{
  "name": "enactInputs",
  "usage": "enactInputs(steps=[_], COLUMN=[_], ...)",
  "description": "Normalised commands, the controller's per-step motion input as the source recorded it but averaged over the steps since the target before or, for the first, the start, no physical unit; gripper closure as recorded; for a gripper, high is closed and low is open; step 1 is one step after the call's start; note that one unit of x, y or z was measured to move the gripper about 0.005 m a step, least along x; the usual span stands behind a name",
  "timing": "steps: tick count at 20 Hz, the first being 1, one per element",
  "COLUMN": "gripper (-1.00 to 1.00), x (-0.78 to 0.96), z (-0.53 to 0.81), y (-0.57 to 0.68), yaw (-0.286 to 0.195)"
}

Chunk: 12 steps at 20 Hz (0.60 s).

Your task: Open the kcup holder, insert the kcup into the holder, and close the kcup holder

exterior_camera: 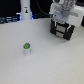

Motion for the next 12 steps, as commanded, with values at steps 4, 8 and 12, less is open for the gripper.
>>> enactInputs(steps=[4, 8, 12], gripper=[1.00, 1.00, 1.00], x=[0.94, 0.94, 0.93], z=[0.18, 0.18, 0.17], y=[-0.30, -0.32, -0.32], yaw=[-0.078, -0.079, -0.081])
